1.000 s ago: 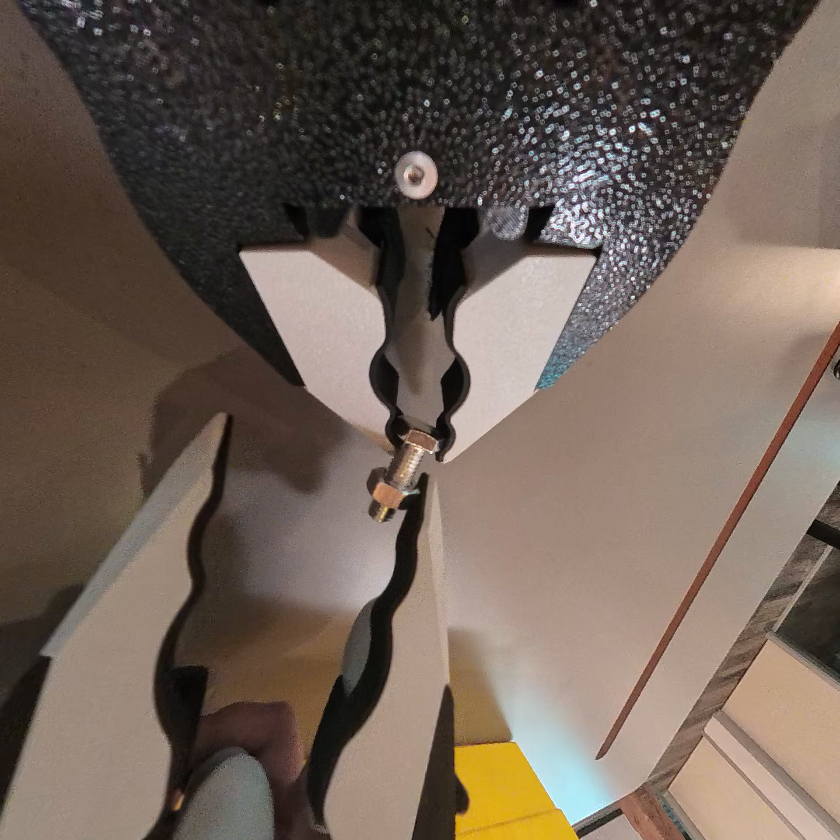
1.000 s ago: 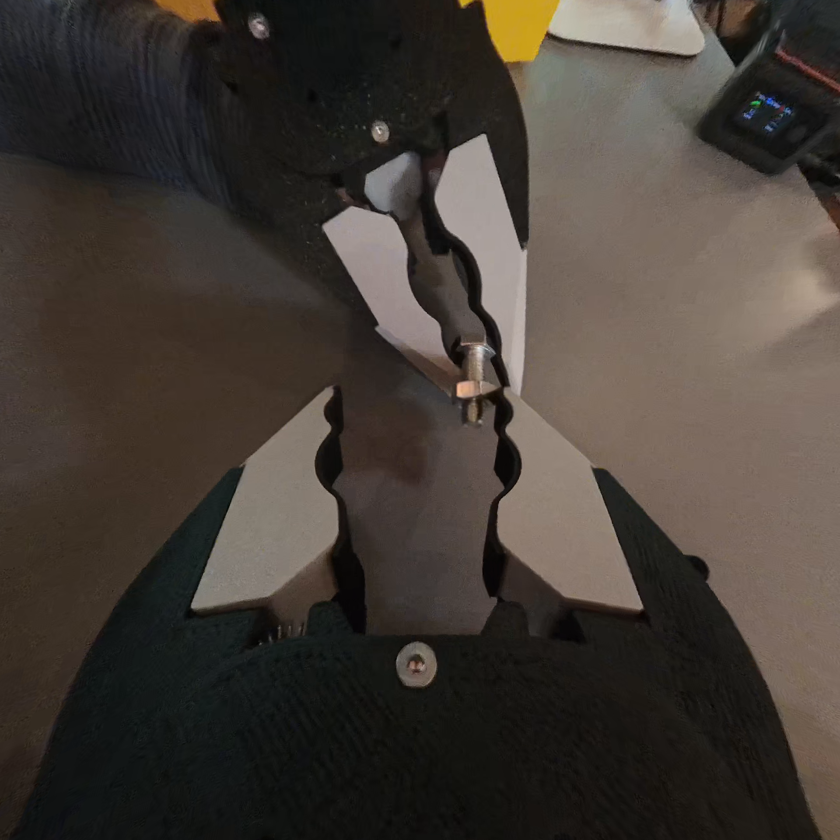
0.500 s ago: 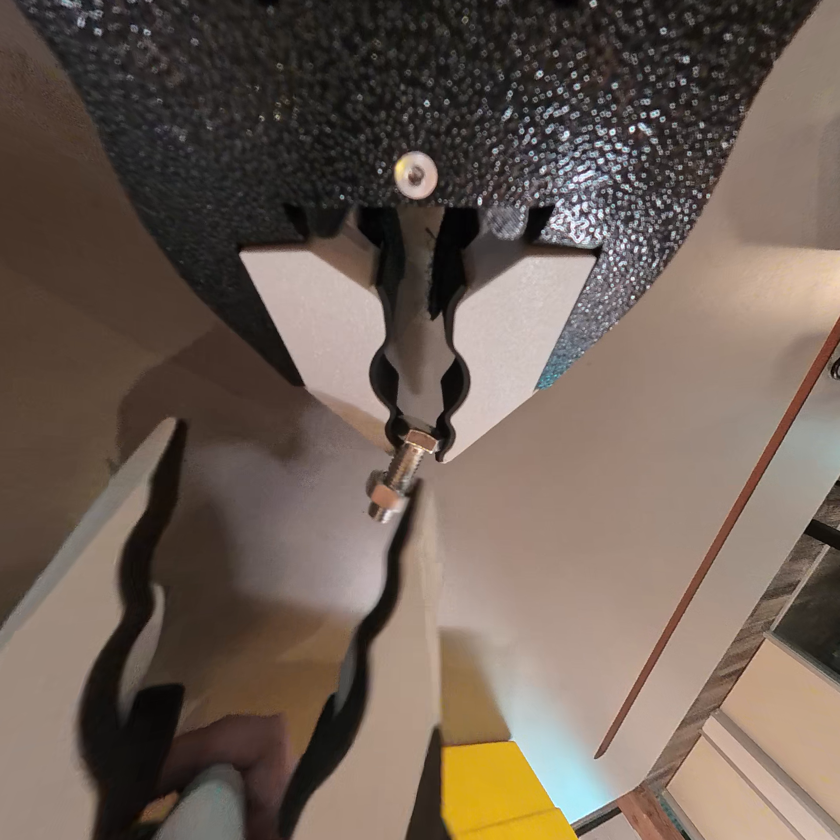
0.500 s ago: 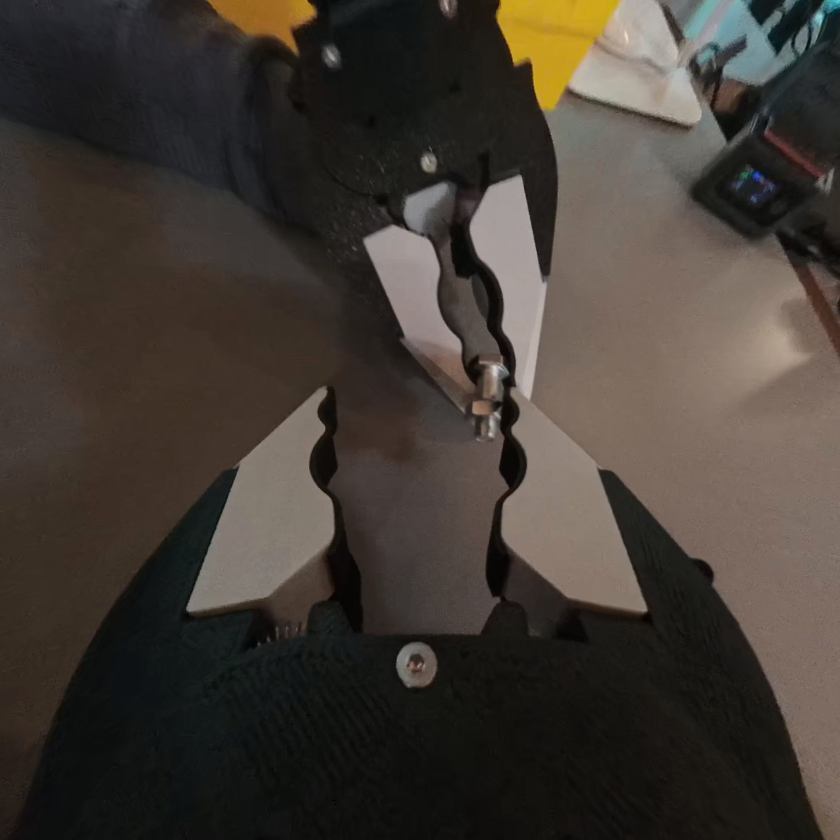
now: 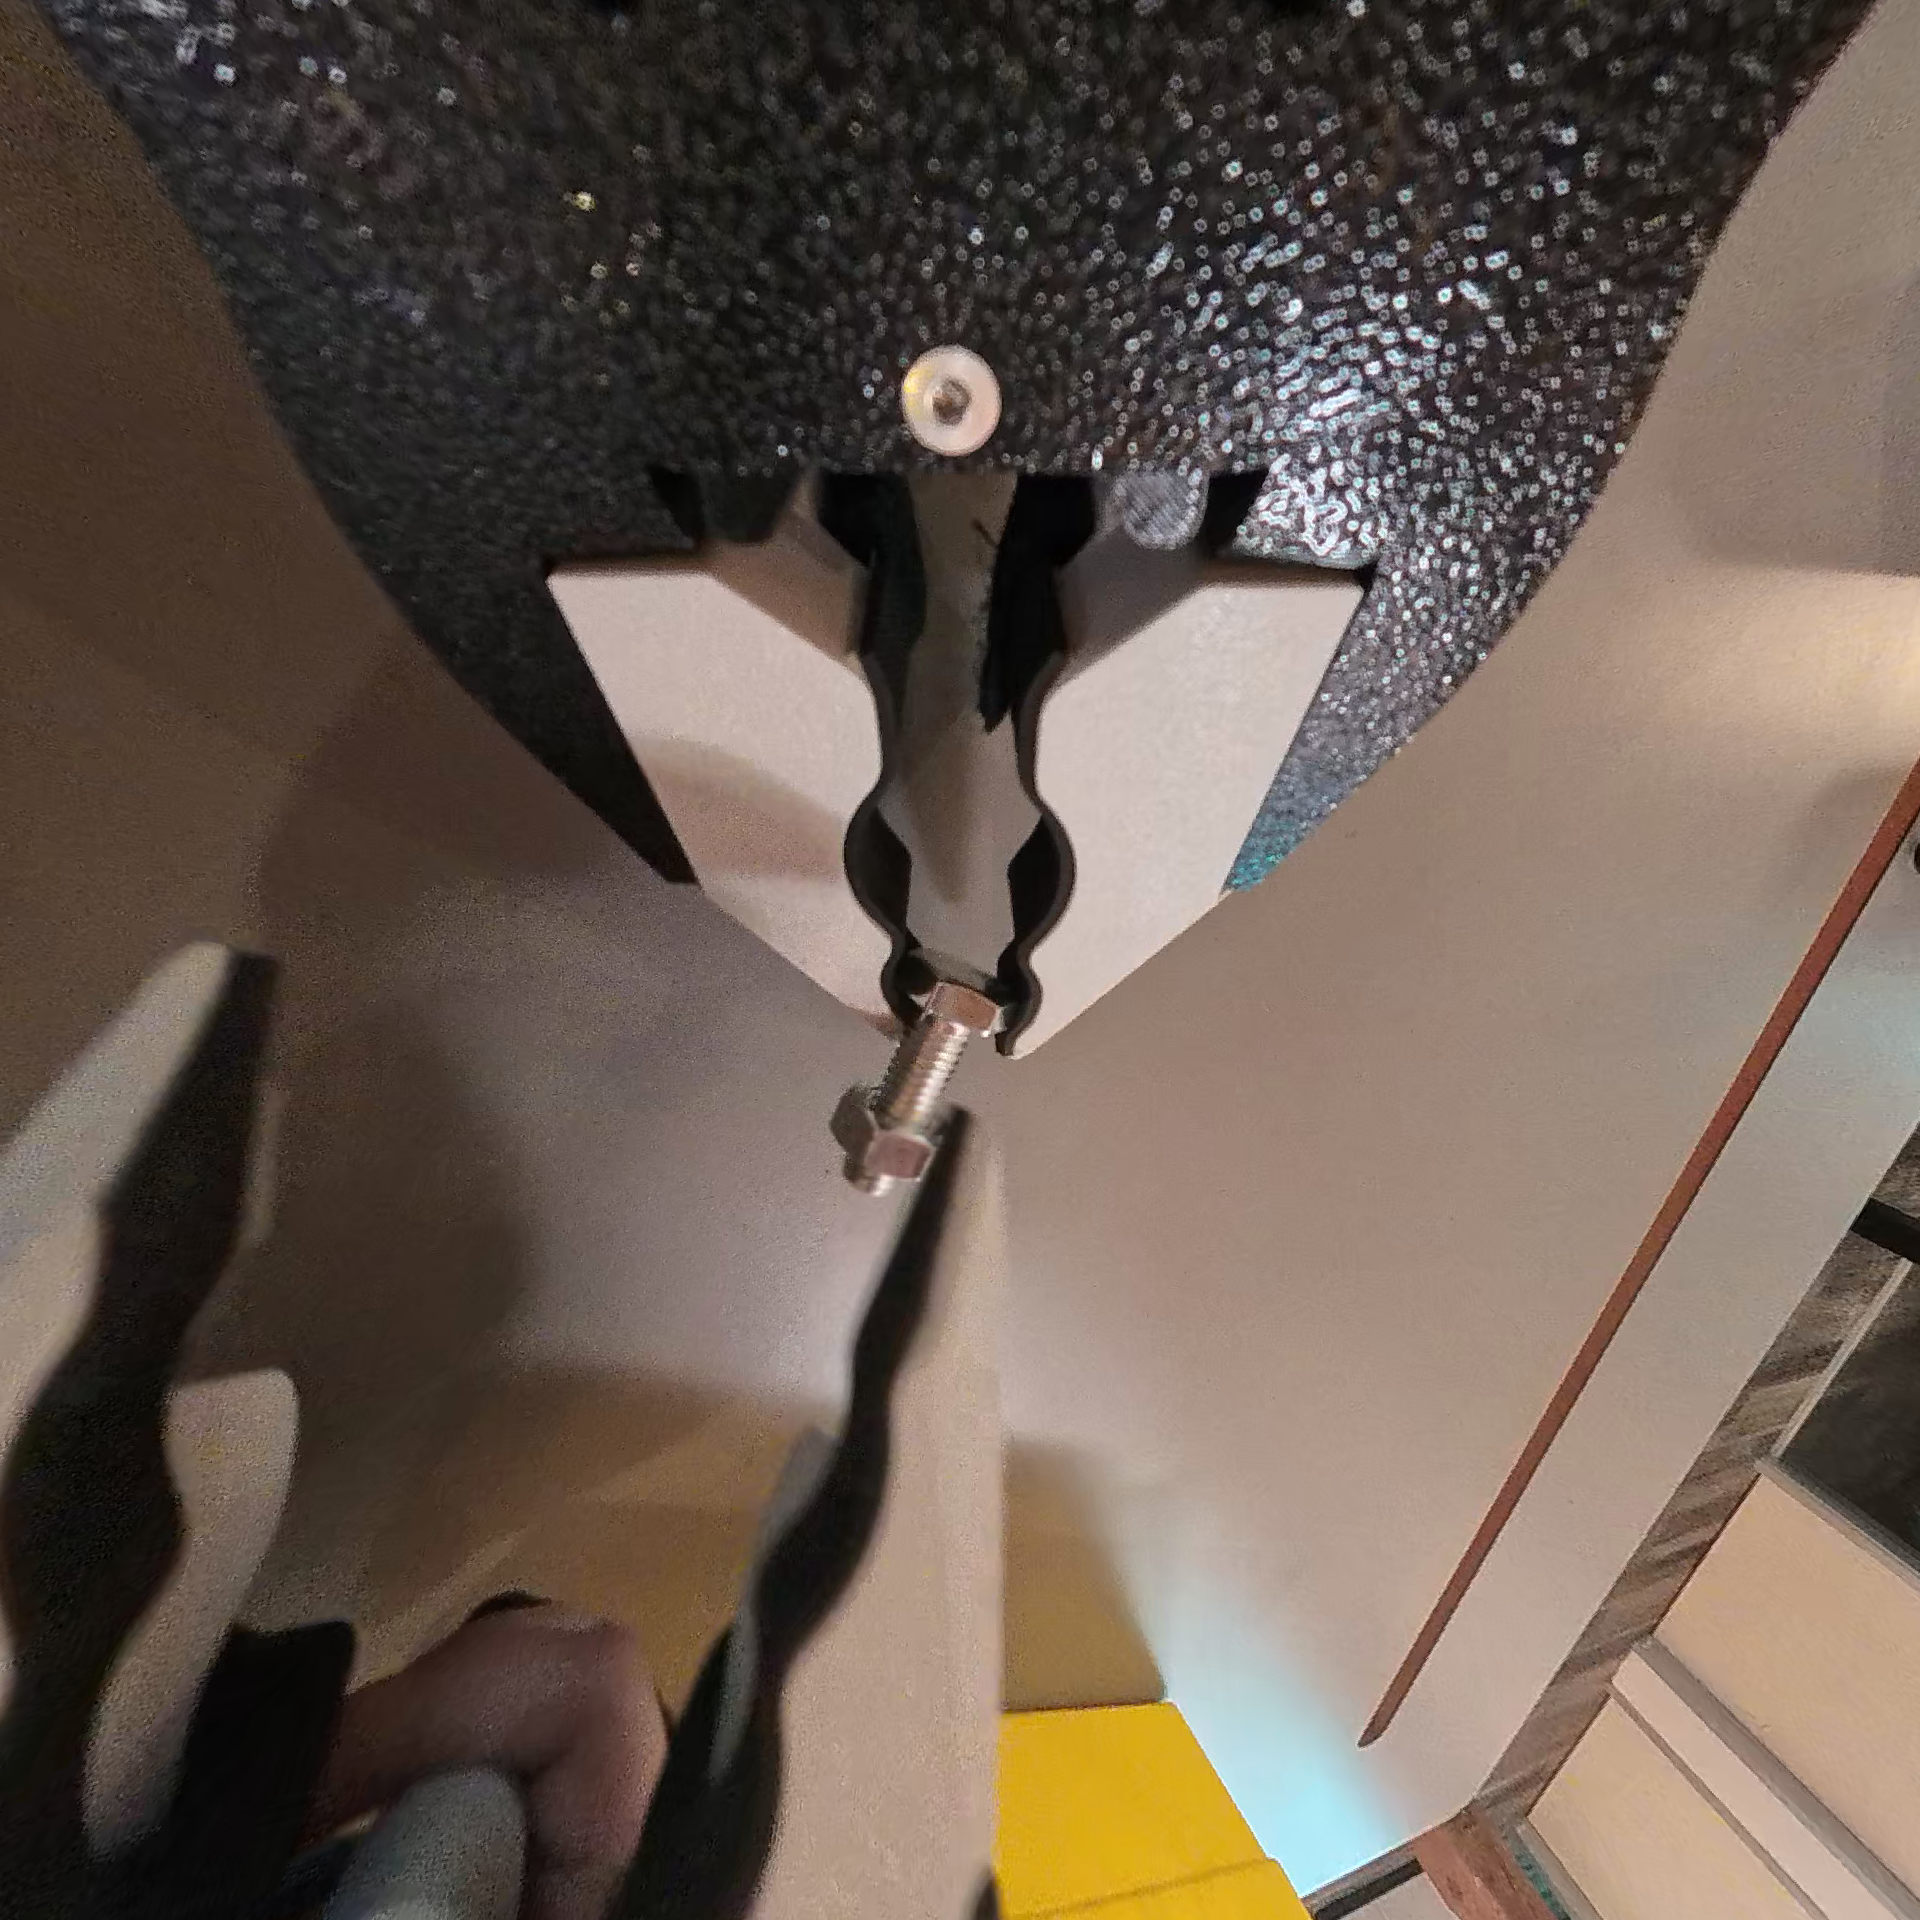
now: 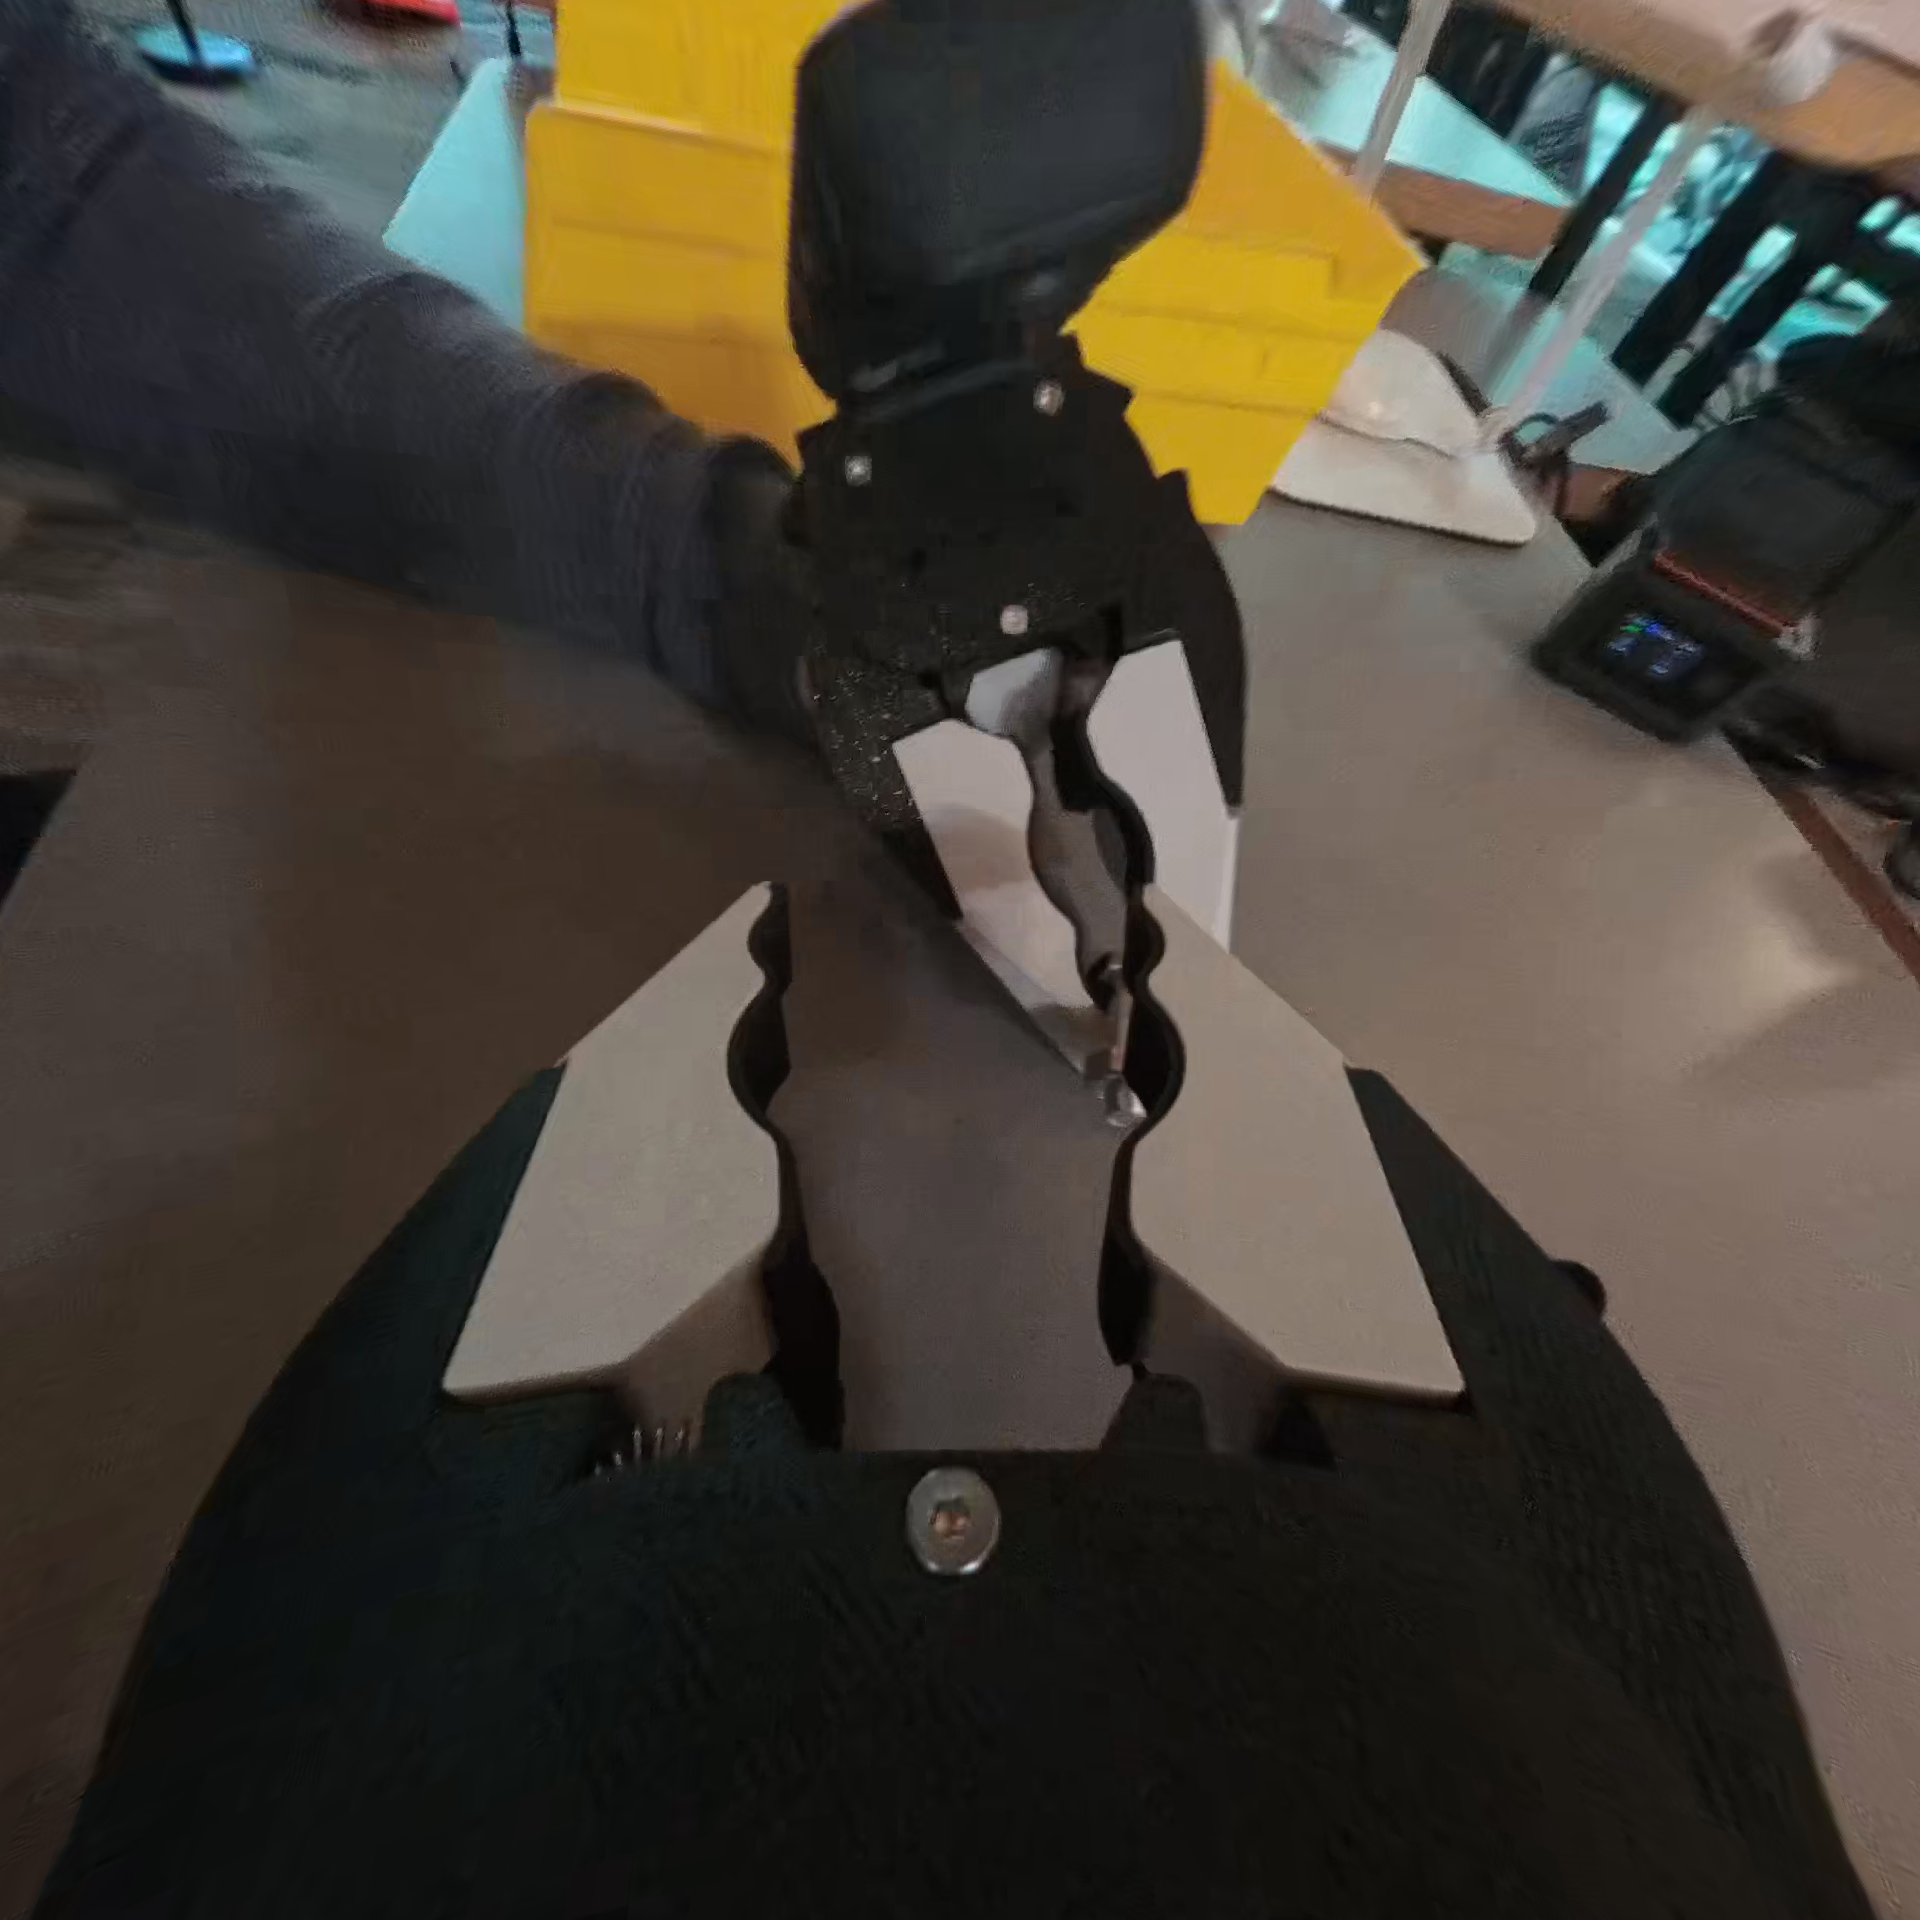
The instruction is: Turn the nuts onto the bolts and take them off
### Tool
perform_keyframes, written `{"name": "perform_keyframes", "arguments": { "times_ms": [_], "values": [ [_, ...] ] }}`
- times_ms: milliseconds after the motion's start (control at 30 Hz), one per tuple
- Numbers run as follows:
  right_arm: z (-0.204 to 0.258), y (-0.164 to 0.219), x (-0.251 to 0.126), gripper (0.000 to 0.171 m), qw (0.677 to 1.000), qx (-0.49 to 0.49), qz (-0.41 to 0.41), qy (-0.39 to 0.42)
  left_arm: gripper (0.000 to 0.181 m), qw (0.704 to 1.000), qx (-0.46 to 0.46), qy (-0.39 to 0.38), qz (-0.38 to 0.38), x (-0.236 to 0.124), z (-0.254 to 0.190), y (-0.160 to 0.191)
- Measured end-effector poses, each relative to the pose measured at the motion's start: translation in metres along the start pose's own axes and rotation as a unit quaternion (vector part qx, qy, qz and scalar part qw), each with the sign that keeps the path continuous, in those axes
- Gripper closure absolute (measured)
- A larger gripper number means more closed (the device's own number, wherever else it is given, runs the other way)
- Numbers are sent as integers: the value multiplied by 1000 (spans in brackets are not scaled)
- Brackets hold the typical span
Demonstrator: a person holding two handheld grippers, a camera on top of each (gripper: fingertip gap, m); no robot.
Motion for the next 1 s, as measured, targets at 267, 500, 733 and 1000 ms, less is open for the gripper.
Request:
{"name": "perform_keyframes", "arguments": {
  "times_ms": [267, 500, 733, 1000],
  "values": [
    [-9, 42, 4, 95, 989, 87, 116, -3, 169, 1000, 1, -1, 0, 0, 0, 0],
    [-15, 20, -5, 105, 996, 70, 55, 22, 169, 1000, 1, -1, 0, 0, 0, 0],
    [-4, 28, 6, 91, 995, 36, 96, 5, 169, 1000, 4, 0, -1, 0, -1, 0],
    [-18, 38, -6, 96, 988, 104, 107, 29, 169, 1000, -1, 0, 0, 0, 0, 0]
  ]
}}
Point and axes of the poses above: each gripper's, where its closed fingertips meet, x out along the fingers, y out of its underside, z = x × y across the jaws, the point moved 2 cm from there along -x, back along the fingers, and after that the axes turned 3 degrees about -z, right-handed, at the moved point
